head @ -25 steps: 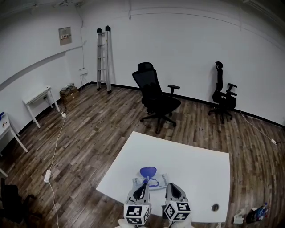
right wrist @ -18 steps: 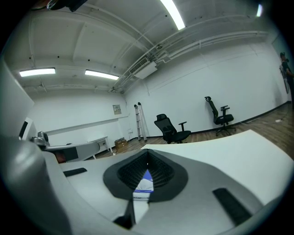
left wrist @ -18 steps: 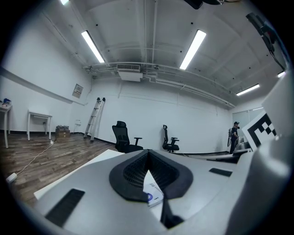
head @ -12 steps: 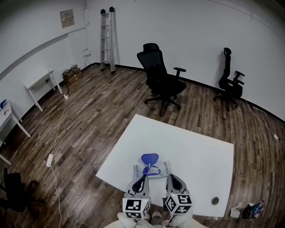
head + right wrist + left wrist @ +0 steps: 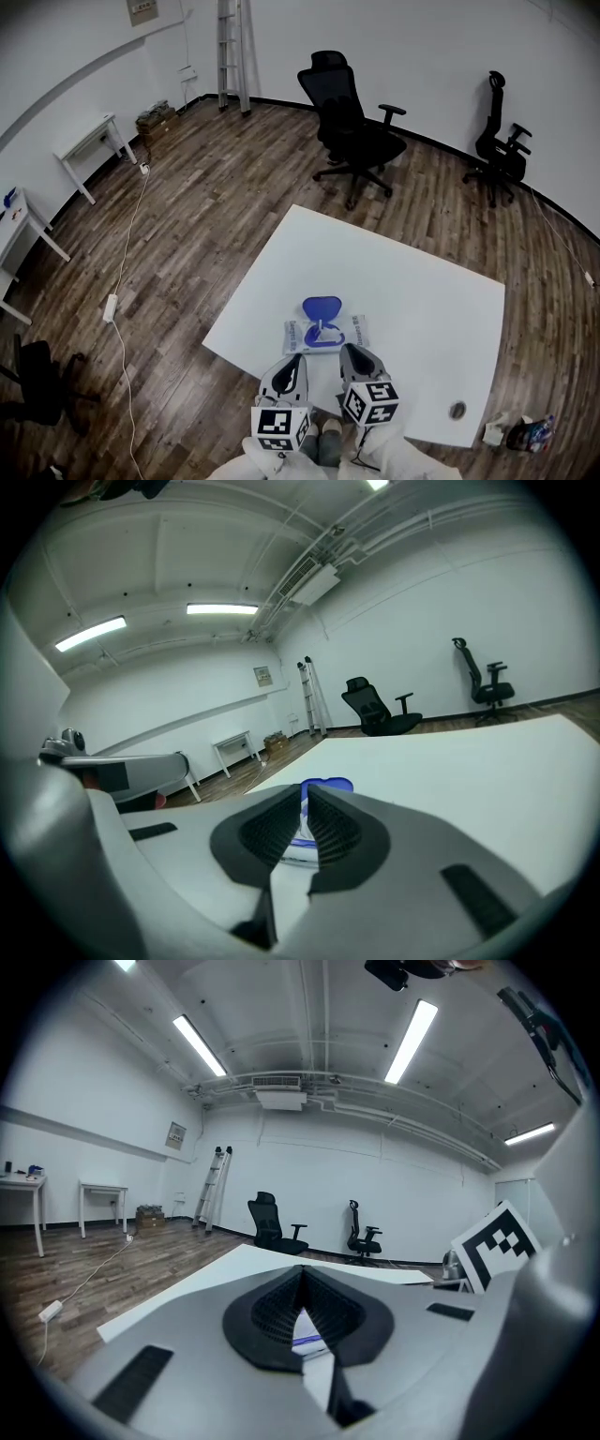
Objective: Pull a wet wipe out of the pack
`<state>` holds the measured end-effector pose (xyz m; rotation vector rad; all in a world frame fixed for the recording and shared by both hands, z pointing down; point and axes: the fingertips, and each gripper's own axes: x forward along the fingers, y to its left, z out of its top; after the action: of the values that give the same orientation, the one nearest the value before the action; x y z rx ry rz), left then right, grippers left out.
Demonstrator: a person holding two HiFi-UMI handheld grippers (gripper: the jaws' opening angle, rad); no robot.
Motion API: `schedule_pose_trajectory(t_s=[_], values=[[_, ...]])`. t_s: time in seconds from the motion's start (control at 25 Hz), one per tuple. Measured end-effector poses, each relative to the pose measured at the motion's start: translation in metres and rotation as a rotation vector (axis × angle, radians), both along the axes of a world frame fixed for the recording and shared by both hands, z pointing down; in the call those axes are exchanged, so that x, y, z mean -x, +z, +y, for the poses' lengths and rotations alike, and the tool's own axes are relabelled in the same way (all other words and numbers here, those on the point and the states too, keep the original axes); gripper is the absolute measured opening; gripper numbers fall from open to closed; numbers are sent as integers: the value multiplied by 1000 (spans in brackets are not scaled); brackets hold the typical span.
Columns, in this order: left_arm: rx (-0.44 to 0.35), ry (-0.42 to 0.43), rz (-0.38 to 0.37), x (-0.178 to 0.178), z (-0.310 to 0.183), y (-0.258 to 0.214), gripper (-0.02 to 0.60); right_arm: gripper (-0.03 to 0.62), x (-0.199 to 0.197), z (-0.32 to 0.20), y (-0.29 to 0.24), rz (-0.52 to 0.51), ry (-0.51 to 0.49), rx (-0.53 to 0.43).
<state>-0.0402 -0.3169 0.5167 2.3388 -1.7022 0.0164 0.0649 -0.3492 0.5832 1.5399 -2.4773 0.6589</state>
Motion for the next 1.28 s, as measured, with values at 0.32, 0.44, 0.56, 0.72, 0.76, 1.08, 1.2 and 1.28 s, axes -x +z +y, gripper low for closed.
schedule_pose_trajectory(t_s=[0.32,0.44,0.56,0.72,0.76,1.08,1.2,1.28], values=[[16,-30,-11,13,-1,6,-2,13,5,-14,17,5,7,18],[21,-39,-13,16,-1,9,-2,39,9,-16,23,-9,-4,31],[28,-48,-16,20,-1,13,-2,44,11,-18,26,-30,-6,44],[43,-61,-16,24,-2,19,-2,61,13,-20,34,-17,-17,62],[45,-62,-15,24,-2,20,-2,65,13,-20,36,-14,-20,66],[46,-74,-19,22,-6,18,-2,83,14,-26,52,7,-41,104],[52,-79,-23,24,-4,19,-2,83,17,-29,58,15,-47,115],[58,-88,-26,28,-3,22,-2,84,19,-31,62,20,-54,122]])
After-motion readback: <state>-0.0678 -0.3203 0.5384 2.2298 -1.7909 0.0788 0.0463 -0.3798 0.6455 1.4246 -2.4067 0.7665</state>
